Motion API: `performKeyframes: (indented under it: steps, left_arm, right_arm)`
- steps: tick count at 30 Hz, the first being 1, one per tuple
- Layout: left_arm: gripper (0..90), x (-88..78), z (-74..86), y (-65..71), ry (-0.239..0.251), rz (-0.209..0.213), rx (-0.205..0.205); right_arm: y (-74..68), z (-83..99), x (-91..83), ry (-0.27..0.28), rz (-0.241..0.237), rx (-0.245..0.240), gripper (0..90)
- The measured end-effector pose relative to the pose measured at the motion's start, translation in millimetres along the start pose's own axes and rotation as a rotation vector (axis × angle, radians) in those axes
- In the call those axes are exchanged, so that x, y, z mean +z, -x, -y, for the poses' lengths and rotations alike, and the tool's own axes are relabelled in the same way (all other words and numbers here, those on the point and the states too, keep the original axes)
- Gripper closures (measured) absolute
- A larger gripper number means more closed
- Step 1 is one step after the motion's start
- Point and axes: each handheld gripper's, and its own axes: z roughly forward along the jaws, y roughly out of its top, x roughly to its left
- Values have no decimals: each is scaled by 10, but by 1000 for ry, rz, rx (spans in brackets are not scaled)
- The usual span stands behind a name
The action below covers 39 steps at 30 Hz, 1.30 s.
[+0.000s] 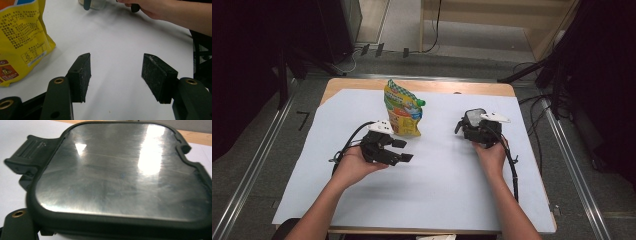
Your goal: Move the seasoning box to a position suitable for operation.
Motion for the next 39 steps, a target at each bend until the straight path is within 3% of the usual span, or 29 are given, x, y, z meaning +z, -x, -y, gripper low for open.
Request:
performKeyframes:
  steps: [13,22,39]
  left_arm:
    - [410,-50,50,-13,7,-13,-12]
    - [409,-29,43,-32,1,-11,-12]
    - [404,57,-19,-89,-11,10,-16]
  right_arm:
    - [1,-12,21,14,13,3,158]
    - [11,-76,-91,26,-13,20,160]
    - [-425,-91,-499,39,-134,-59,161]
